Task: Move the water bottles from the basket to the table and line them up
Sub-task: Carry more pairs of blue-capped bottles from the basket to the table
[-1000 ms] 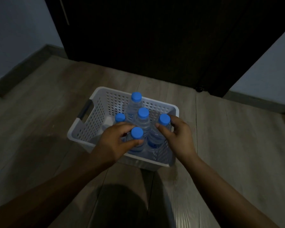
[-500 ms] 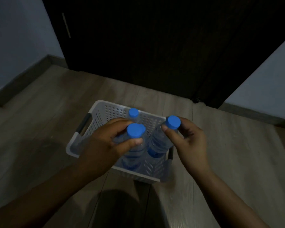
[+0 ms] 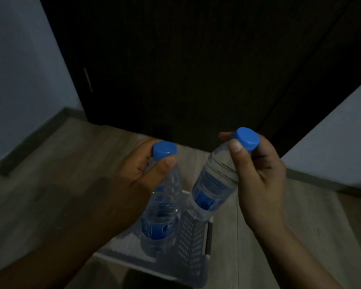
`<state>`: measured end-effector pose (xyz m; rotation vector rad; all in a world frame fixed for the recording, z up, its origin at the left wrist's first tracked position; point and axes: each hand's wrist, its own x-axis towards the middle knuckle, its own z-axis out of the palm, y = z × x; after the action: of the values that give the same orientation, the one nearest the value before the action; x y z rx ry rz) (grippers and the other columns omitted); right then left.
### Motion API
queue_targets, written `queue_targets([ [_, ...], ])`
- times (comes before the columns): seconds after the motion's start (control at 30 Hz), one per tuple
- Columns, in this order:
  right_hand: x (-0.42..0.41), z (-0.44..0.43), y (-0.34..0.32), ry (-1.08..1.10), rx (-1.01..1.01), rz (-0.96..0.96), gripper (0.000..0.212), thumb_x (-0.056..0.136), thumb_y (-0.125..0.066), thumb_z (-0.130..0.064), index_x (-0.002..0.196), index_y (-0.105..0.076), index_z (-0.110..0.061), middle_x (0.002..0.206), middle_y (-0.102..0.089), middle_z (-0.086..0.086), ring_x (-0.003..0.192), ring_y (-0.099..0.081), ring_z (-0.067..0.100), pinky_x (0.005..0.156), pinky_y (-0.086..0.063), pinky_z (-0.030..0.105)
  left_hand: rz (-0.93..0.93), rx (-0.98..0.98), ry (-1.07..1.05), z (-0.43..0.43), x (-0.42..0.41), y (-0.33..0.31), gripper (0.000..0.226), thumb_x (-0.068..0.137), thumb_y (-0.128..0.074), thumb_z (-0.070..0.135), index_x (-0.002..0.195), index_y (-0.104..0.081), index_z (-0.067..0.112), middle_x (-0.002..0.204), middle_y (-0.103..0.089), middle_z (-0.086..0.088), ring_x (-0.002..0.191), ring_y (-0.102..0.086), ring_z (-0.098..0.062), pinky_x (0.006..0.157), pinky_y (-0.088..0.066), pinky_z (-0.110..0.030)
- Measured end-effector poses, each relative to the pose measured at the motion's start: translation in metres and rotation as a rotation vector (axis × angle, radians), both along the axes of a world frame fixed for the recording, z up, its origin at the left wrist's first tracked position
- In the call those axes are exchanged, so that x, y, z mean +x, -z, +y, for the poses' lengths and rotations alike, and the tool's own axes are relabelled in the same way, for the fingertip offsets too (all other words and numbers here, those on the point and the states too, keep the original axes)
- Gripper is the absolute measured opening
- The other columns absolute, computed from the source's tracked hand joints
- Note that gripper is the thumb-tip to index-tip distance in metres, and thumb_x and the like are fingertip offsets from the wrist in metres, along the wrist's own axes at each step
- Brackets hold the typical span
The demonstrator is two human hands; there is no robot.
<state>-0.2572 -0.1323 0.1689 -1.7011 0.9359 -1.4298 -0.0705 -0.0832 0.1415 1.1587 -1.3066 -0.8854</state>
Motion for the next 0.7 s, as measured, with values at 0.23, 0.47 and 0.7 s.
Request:
queue_targets([
  [0.23, 0.022, -0.027, -0.097, 0.019, 0.016, -0.031, 0.022, 0.091, -0.052, -0.036, 0.1, -0.061, -0.019, 0.087, -0.064, 0.004, 0.082, -0.063, 0.018, 0.07, -0.053, 0.024, 0.01, 0.015, -0.056, -0.032, 0.017, -0.107, 0.036, 0.079, -0.051, 0.052, 0.099, -0.059, 0.023, 0.09, -0.066, 0.002, 0.078, -0.066, -0.011, 0.067, -0.054, -0.023],
  [0.47, 0.032, -0.026, -0.265, 0.008, 0.025, -0.006, 0.013, 0.09, -0.053, -0.032, 0.097, -0.061, -0.025, 0.088, -0.063, 0.0, 0.077, -0.063, 0.005, 0.067, -0.049, 0.01, -0.109, 0.005, -0.114, -0.027, 0.021, -0.285, 0.028, 0.085, -0.049, 0.044, 0.096, -0.058, 0.021, 0.09, -0.066, 0.005, 0.079, -0.066, -0.008, 0.068, -0.053, -0.017],
  [0.7, 0.04, -0.005, -0.467, -0.005, -0.002, -0.016, 0.018, 0.09, -0.054, -0.035, 0.096, -0.063, -0.02, 0.086, -0.065, -0.001, 0.076, -0.065, 0.006, 0.067, -0.051, 0.012, -0.04, -0.04, -0.123, -0.004, 0.023, -0.487, 0.033, 0.081, -0.049, 0.05, 0.093, -0.059, 0.021, 0.083, -0.067, 0.0, 0.069, -0.067, -0.01, 0.061, -0.053, -0.018],
])
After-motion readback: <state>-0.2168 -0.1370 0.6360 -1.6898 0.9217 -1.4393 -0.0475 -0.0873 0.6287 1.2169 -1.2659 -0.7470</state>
